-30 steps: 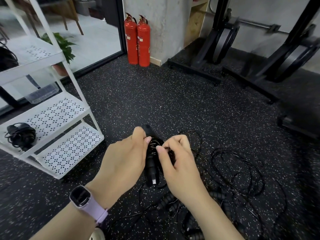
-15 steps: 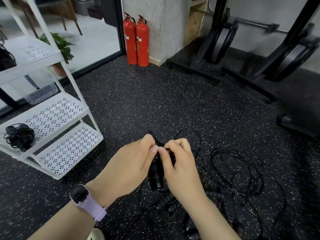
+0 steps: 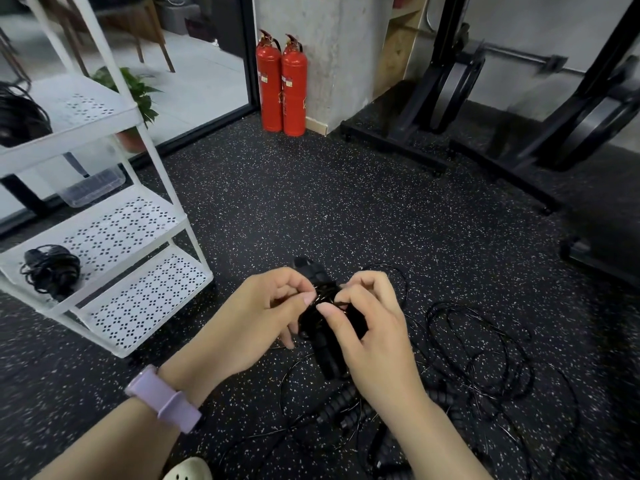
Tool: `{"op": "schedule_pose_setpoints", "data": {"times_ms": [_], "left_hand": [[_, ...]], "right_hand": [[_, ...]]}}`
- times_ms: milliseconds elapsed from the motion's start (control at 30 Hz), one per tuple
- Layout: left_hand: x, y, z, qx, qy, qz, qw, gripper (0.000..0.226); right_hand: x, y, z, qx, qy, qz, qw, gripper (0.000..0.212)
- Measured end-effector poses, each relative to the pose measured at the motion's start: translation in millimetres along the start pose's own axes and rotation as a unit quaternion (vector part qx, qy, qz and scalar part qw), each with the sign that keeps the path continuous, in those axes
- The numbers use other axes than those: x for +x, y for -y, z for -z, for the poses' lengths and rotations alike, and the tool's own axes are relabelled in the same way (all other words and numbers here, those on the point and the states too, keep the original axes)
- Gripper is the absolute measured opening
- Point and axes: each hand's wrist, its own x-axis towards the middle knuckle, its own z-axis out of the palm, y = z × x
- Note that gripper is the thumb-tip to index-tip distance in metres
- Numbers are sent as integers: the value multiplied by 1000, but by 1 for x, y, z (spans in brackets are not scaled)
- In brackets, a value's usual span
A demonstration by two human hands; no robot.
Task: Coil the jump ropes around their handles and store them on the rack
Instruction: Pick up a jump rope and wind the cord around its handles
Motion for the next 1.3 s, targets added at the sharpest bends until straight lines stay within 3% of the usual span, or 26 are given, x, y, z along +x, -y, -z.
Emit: {"op": "schedule_pose_setpoints", "data": {"times_ms": [200, 367, 533, 633, 667, 733, 800, 833, 1033, 1300], "left_hand": [[-3, 2, -2, -42, -10, 45, 998, 6], [-1, 4, 1, -76, 1, 22, 997, 17], [-4, 7, 1, -6, 3, 10, 1000, 10], [-4, 8, 1, 104, -16, -22, 994, 9], [-4, 8, 1, 131, -25, -32, 991, 11], [-5, 7, 1, 141, -48, -53, 987, 15], [-6, 6, 0, 128, -73, -75, 986, 17], [-6, 5, -1, 111, -83, -80, 987, 18], [-5, 1, -7, -10, -90, -69, 994, 20], [3, 2, -10, -145, -120, 3, 982, 20]], "right_hand": [[0, 0, -4, -12, 5, 18, 1000, 19], [0, -3, -5, -1, 4, 32, 999, 15], [-1, -4, -5, -1, 18, 22, 1000, 16], [0, 0, -3, 17, 28, 3, 999, 16], [1, 0, -1, 27, 34, -5, 999, 21], [2, 1, 4, 41, 60, -36, 997, 57], [1, 2, 6, 33, 97, -86, 991, 90], [0, 3, 5, 30, 115, -92, 989, 95], [-3, -4, -3, 26, 95, -88, 991, 82], [3, -1, 0, 33, 78, -91, 992, 83]]}}
